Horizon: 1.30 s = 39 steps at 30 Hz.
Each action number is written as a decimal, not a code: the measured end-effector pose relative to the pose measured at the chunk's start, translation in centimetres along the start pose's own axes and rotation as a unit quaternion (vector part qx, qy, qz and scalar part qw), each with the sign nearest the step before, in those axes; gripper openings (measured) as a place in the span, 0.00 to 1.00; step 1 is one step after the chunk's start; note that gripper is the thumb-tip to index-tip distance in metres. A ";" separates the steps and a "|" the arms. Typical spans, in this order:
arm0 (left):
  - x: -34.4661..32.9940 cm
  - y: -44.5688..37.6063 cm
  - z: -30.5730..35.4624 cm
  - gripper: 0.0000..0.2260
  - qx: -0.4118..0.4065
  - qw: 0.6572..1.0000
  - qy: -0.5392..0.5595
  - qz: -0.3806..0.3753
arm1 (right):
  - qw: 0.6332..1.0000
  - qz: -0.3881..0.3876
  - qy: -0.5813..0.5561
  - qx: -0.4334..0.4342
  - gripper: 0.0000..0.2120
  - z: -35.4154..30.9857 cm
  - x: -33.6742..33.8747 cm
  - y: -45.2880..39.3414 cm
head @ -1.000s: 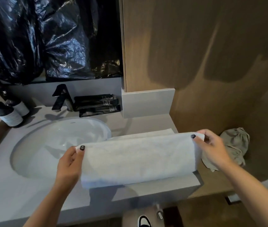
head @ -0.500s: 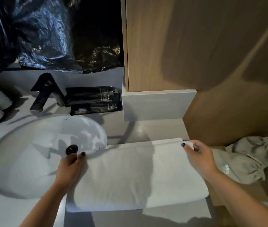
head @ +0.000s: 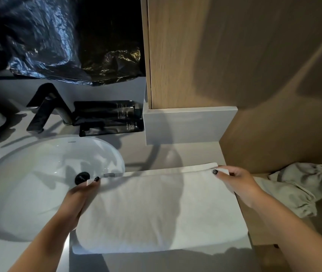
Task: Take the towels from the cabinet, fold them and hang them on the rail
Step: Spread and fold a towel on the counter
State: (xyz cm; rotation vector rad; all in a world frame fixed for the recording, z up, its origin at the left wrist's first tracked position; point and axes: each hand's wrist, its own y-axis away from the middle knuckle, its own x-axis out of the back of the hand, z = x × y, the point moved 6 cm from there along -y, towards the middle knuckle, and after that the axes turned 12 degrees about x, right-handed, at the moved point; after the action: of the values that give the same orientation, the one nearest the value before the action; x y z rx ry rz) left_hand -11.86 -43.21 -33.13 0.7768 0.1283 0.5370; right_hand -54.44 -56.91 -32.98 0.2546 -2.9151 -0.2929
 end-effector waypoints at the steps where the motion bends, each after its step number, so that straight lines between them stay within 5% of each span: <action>1: 0.1 0.0 0.2 0.09 -0.005 1.000 -0.004 -0.001 | 1.000 -0.028 -0.006 -0.012 0.12 -0.1 -0.2 0.1; 4: 0.0 0.9 0.9 0.14 -0.018 0.999 0.007 -0.030 | 0.999 -0.050 -0.008 -0.020 0.10 -0.9 -0.4 0.5; 7: 0.1 1.8 1.5 0.11 -0.034 0.999 0.009 -0.025 | 0.999 -0.036 -0.020 0.006 0.24 -1.5 -0.3 1.2; 11: 0.2 4.2 2.3 0.09 -0.059 0.996 0.036 -0.051 | 0.996 -0.006 -0.077 0.046 0.08 -3.7 0.0 3.6; 14: 1.1 5.9 2.7 0.10 -0.074 0.993 0.056 -0.080 | 0.991 0.006 -0.115 0.073 0.17 -5.2 0.2 6.0; 18: 2.5 9.0 3.8 0.16 -0.121 0.982 0.086 -0.115 | 0.983 0.052 -0.148 0.099 0.12 -8.0 0.9 9.4; 24: 3.6 14.6 4.1 0.09 -0.175 0.966 0.100 -0.159 | 0.971 0.138 -0.134 0.143 0.07 -11.2 1.4 15.1; 39: 6.9 16.0 -3.1 0.16 -0.109 0.970 0.142 -0.163 | 0.957 0.253 -0.077 0.120 0.05 -8.4 0.3 23.7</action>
State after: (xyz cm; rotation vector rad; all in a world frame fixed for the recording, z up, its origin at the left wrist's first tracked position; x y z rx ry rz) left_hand -13.46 -28.32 -23.65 0.4478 0.4480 0.3389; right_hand -56.45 -35.58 -19.84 -0.5005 -3.0277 0.1303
